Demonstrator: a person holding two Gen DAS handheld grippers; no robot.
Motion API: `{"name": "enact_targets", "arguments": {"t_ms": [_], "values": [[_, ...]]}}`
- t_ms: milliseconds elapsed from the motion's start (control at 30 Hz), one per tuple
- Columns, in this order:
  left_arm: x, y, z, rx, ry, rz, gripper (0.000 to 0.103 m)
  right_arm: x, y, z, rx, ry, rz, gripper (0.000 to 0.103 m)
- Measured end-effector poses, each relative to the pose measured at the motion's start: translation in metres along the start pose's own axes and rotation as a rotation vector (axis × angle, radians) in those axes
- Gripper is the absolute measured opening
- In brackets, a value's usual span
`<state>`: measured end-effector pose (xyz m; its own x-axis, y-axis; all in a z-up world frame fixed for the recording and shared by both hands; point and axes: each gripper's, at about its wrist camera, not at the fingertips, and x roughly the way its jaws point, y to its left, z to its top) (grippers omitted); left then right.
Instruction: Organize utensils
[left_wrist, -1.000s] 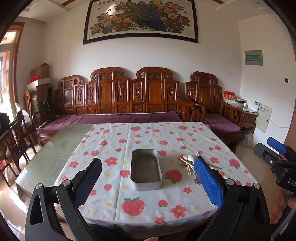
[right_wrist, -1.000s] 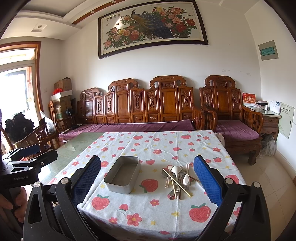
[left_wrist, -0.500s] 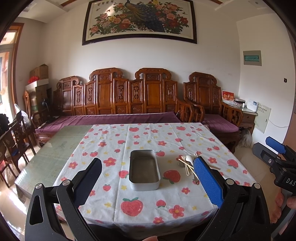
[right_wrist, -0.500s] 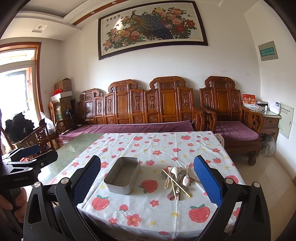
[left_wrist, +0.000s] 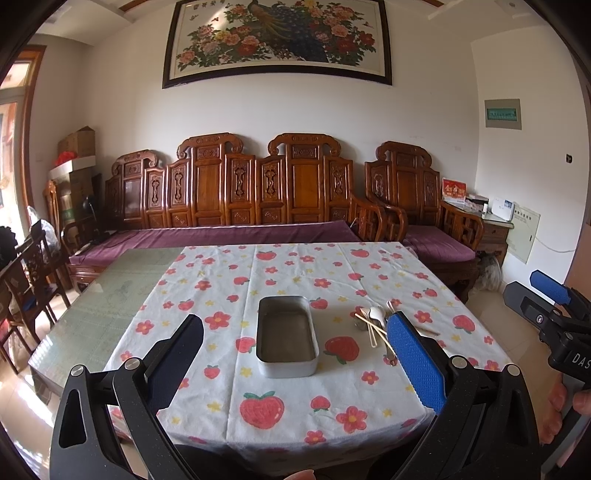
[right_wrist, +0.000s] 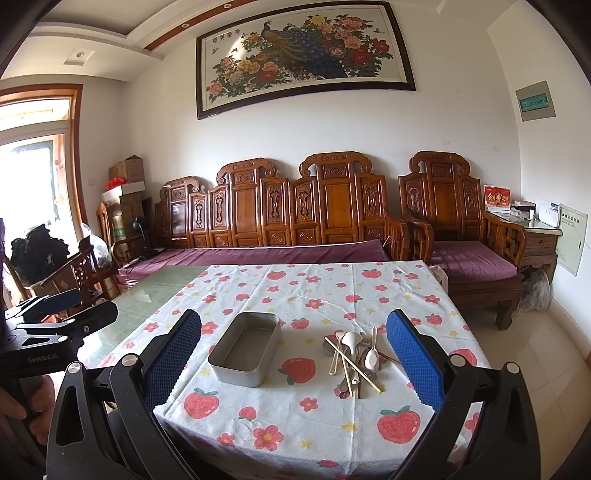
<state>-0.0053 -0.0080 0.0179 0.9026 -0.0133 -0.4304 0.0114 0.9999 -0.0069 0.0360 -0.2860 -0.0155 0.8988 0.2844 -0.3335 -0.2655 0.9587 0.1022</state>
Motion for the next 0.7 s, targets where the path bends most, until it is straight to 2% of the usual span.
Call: {"name": "enact_targets", "arguments": {"t_ms": [400, 700], "values": [[0.034, -0.007, -0.020, 0.029, 0.094, -0.020, 0.097, 0.020, -0.015, -0.014, 0.014, 0.040, -0.023, 0.101], [0.063, -0.011, -0.029, 0.053, 0.154, -0.029, 0.097, 0.047, -0.028, -0.027, -0.026, 0.076, -0.033, 0.099]]}}
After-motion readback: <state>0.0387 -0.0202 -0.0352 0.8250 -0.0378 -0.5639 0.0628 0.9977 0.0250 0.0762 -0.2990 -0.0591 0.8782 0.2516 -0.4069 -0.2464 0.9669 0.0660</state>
